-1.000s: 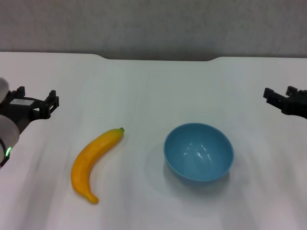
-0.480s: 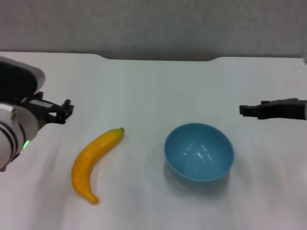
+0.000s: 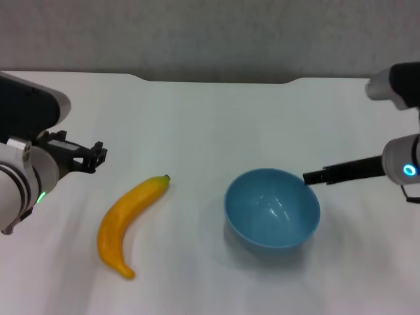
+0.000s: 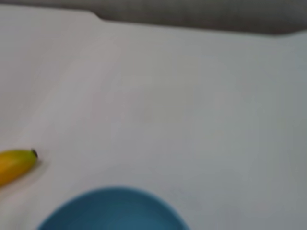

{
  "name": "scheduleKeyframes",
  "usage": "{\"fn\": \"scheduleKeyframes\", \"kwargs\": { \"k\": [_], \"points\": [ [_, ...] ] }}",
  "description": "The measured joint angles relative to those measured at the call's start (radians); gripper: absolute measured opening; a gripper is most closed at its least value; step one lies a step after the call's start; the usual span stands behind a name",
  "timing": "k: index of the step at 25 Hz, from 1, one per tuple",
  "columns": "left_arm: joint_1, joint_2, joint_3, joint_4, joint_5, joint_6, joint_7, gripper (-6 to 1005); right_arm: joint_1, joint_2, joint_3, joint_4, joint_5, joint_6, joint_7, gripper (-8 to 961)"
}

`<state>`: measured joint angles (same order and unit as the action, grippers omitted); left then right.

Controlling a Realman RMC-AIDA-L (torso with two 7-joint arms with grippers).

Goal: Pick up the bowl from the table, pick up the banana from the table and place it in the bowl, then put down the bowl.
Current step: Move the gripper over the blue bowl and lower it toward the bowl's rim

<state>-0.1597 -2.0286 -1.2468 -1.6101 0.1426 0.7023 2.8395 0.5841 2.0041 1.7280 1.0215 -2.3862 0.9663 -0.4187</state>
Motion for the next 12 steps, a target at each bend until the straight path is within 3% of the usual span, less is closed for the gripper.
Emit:
{"fn": "scheduleKeyframes", "kwargs": {
  "k": [5,12],
  "points": [
    [0.0,-0.001,0.002,0.006,-0.002,-0.007,0.0,655,0.06,0.002,-0.005,-0.12,0.0,-0.023,-0.001,592],
    [-0.005,-0.003,0.005,0.036,-0.006,-0.019,-0.007,654,0.085,0.004,-0.036,-0.16,0.05,-0.032,-0.006,584]
  ]
}}
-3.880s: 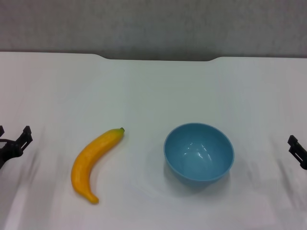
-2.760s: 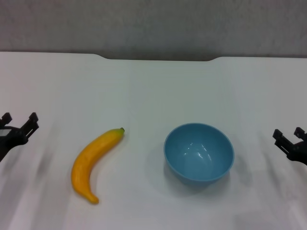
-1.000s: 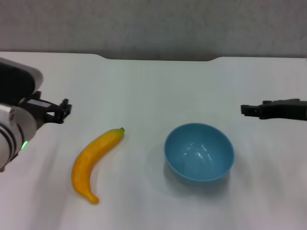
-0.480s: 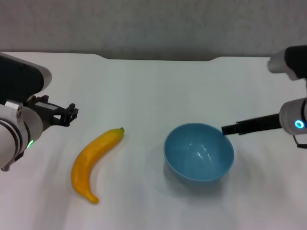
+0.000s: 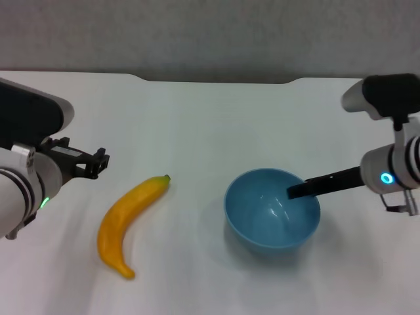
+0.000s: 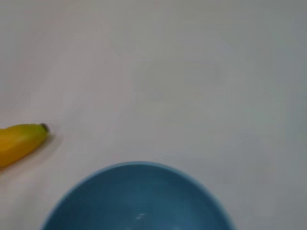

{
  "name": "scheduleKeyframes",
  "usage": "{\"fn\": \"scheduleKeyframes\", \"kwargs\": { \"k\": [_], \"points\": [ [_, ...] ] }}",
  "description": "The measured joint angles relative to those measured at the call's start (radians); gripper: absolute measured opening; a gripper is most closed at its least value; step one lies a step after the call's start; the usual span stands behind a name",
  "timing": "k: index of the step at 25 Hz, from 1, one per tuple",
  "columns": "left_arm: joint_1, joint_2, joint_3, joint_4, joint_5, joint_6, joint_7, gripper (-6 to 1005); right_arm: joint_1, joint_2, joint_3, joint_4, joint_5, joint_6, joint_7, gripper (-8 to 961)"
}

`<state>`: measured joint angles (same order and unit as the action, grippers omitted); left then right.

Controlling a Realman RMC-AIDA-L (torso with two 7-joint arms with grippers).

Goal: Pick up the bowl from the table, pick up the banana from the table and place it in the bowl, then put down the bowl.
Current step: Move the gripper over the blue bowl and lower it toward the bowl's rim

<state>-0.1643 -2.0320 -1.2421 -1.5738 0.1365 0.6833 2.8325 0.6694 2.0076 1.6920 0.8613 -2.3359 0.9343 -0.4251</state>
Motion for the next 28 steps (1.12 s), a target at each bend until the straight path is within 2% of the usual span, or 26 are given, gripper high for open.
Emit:
{"fn": "scheduleKeyframes", "kwargs": {
  "k": [6,13,28],
  "points": [
    [0.0,0.0,0.0,0.003,-0.001,-0.002,-0.009,653,0.014,-0.002,-0.012,-0.04,0.019,-0.001,0.005,577],
    [0.008,-0.001,-0.003,0.005,-0.002,-0.025,-0.013,651,0.066,-0.004,-0.012,-0.133,0.013,-0.011,0.001,569],
    [0.016,-0.002,-0.004,0.029,-0.003,-0.054,-0.037,649,0.083,-0.002,-0.015,-0.194,0.006,-0.067,-0.015,552]
  ]
}}
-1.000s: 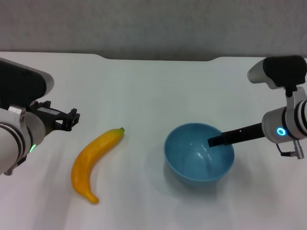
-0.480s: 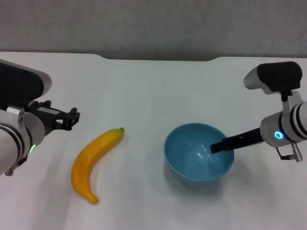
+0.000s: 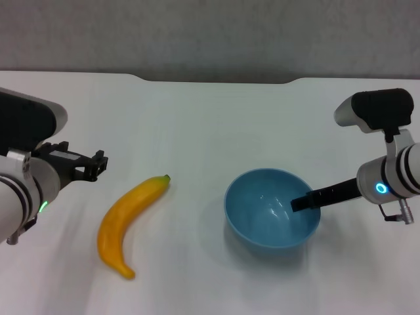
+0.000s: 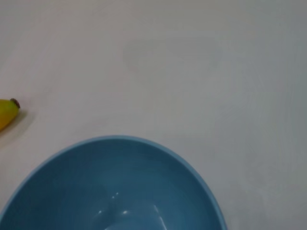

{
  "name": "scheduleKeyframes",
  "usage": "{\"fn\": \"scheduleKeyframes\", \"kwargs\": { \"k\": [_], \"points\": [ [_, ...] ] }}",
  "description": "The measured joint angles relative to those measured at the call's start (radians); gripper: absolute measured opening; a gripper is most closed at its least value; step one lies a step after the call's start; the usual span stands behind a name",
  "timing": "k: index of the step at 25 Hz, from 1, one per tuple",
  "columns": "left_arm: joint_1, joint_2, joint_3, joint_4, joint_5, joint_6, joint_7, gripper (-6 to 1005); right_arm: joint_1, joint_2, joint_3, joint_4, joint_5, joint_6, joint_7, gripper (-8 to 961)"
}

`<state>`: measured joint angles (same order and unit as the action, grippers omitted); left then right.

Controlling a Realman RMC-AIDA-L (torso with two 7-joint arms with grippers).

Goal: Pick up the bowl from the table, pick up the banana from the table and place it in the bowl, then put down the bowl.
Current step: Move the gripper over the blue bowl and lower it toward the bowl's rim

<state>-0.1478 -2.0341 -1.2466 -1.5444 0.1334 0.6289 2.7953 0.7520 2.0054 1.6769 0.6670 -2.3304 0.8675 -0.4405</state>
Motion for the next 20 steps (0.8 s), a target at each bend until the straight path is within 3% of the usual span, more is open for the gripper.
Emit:
{"fn": "scheduleKeyframes", "kwargs": {
  "k": [16,20],
  "points": [
    [0.003,0.0,-0.006,0.02,0.001,-0.024,-0.014,651,0.014,0.004,-0.109,-0.024,0.008,-0.066,-0.001,533],
    [0.014,0.0,-0.012,0.019,0.001,-0.024,-0.014,652,0.01,0.004,-0.139,-0.015,0.008,-0.091,-0.001,438]
  ]
}}
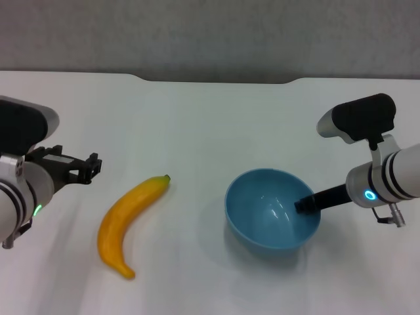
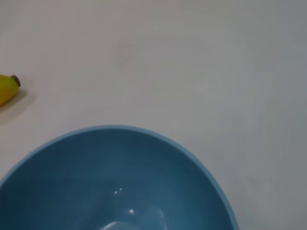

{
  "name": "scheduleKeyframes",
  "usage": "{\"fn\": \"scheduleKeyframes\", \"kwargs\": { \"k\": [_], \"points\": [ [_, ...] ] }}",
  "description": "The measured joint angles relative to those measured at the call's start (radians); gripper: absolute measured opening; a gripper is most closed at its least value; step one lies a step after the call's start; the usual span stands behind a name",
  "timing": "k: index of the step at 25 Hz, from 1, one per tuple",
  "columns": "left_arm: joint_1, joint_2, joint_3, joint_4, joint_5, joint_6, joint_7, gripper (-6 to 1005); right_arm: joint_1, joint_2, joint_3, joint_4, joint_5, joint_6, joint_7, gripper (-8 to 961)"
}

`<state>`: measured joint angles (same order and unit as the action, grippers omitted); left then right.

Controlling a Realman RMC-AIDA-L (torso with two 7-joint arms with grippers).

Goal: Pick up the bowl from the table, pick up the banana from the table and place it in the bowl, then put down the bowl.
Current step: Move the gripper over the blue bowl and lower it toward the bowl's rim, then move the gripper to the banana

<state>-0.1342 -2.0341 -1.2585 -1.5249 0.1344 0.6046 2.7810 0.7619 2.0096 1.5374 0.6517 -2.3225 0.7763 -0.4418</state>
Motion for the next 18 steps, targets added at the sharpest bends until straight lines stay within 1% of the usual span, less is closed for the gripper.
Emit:
{"fn": "scheduleKeyframes", "kwargs": {
  "k": [7,11,15,18],
  "points": [
    [0.001,0.0,-0.001,0.001,0.0,0.0,0.0,653,-0.006,0.0,-0.006,0.008,0.001,-0.021,0.0,272],
    [0.001,0.0,0.0,0.004,0.0,0.0,0.0,653,-0.007,0.0,-0.007,0.008,0.0,-0.021,0.0,62],
    [0.001,0.0,0.004,0.001,-0.001,0.018,0.0,654,-0.012,0.0,-0.007,0.016,-0.001,-0.022,0.0,59],
    [0.001,0.0,0.017,-0.033,-0.008,0.062,0.004,654,-0.052,0.0,-0.003,0.079,-0.004,-0.02,0.003,57]
  ]
}}
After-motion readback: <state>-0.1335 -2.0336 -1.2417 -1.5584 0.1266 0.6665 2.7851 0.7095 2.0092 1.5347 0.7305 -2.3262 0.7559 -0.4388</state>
